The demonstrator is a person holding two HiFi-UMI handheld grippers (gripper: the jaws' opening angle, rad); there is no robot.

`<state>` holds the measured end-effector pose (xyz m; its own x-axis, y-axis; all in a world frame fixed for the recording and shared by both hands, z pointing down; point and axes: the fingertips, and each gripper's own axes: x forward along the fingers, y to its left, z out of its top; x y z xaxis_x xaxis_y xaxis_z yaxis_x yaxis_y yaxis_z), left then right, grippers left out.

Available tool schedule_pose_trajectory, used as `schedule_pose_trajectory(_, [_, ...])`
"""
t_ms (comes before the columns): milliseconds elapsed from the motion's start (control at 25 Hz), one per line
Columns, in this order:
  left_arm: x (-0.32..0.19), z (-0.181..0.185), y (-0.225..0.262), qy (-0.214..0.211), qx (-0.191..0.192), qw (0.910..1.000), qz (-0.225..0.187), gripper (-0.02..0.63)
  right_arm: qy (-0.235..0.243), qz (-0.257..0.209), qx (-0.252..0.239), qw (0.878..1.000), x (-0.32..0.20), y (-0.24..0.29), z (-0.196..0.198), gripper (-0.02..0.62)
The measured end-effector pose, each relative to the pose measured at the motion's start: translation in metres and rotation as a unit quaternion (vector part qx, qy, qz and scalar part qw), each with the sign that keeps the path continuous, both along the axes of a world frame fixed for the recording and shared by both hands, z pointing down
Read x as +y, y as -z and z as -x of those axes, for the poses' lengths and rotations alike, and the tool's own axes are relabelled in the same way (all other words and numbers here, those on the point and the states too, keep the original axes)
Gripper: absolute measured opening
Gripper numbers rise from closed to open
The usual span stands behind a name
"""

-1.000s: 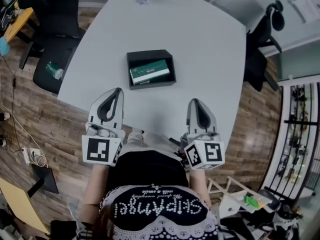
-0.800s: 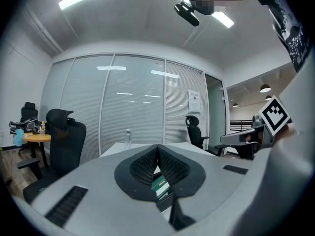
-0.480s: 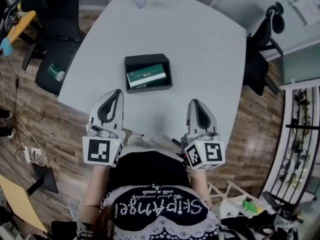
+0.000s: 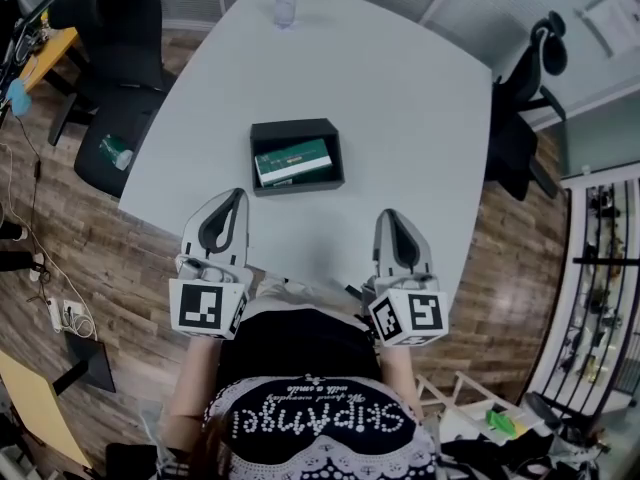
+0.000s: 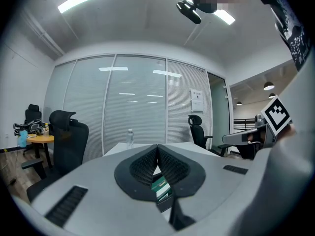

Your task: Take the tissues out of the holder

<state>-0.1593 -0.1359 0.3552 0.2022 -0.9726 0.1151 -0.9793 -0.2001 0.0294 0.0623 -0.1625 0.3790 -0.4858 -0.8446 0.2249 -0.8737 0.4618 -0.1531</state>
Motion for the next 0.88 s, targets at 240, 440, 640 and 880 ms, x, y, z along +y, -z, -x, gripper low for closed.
schedule_pose_trajectory(240, [0.0001, -0.0012, 0.0005, -0.001, -0.002, 1.0, -0.002, 0.031, -0.001, -0.003, -0.002, 1.0, 0.0, 0.0003, -0.0014, 0.035])
schedule_pose_trajectory(440, [0.0015, 0.0021, 0.0025, 0.003, -0.001, 1.0, -0.004, 0.031, 0.0, -0.004, -0.003, 1.0, 0.0002, 0.003, 0.0011, 0.035])
schedule_pose_trajectory(640, [0.0009, 0.0057, 0.0035, 0.006, 0.0, 1.0, -0.005, 0.032, 0.001, -0.005, -0.003, 1.0, -0.0011, 0.0038, 0.0032, 0.035])
schedule_pose_trajectory(880, [-0.0008, 0.0078, 0.0051, 0.004, 0.008, 0.9999, -0.007, 0.031, 0.006, -0.008, -0.005, 1.0, -0.0052, 0.0063, 0.008, 0.035])
